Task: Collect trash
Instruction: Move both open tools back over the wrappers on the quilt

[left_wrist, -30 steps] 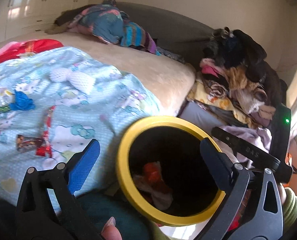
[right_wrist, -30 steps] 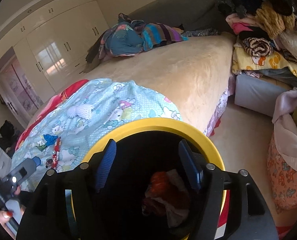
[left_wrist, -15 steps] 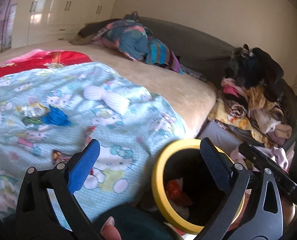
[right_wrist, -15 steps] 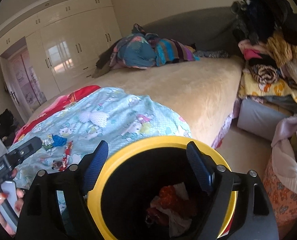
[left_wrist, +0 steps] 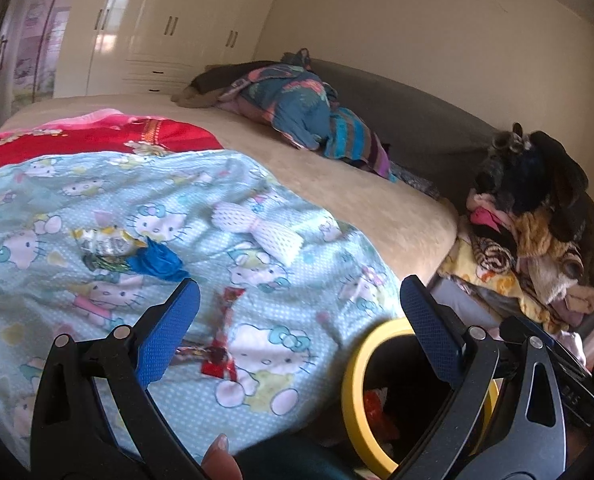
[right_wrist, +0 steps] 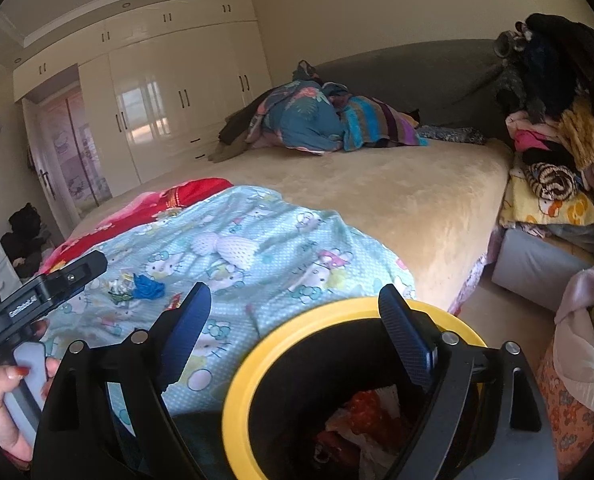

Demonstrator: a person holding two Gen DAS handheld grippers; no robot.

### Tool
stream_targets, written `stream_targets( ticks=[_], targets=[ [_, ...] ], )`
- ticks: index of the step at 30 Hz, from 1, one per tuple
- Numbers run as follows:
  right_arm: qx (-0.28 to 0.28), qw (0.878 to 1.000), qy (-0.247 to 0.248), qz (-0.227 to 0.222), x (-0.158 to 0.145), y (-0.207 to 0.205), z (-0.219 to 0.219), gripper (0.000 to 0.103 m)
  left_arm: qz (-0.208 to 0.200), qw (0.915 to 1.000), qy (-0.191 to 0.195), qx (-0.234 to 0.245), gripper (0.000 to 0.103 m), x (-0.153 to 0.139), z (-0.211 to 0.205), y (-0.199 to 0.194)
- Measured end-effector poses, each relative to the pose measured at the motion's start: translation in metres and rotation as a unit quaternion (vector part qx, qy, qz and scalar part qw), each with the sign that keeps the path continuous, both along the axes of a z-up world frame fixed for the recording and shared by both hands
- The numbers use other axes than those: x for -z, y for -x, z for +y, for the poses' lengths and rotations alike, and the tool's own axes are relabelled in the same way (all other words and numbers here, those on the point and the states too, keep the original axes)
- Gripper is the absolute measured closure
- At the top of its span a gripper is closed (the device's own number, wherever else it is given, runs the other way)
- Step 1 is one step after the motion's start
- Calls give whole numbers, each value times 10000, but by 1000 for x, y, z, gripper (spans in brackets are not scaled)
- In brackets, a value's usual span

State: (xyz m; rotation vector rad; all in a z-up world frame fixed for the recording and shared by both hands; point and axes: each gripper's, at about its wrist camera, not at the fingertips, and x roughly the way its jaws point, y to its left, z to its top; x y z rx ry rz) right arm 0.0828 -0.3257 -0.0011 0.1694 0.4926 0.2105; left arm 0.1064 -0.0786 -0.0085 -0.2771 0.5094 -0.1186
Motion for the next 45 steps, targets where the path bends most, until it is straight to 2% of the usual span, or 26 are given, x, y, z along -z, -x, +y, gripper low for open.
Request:
stream_targets(
  ticks=[22, 32, 45],
  targets=[
    [-625, 9980, 44, 4, -5, -24, 68, 16, 79, 9958, 443, -802, 11, 3, 57, -15],
    [-822, 9965, 54, 117, 2, -39, 94, 16, 197, 9874, 703, -1401, 11, 7, 92, -31],
    [-1104, 9932, 52, 359, 14, -70, 129, 16, 642, 9702, 968, -2125, 11, 31, 138, -53]
  ],
)
